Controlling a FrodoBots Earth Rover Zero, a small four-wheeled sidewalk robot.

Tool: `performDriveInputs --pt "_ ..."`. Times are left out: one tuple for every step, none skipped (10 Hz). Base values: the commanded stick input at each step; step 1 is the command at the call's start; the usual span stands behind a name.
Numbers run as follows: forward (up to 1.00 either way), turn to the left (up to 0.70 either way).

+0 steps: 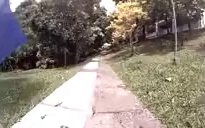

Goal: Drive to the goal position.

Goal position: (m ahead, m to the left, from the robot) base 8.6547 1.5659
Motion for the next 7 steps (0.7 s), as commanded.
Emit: performDriveInputs --pt "0.5 0.0" --pt "0.5 0.0" --pt "0.5 0.0" --pt "0.5 0.0" --pt "0.5 0.0" --pt "0.5 0.0" --pt "0.5 0.24"
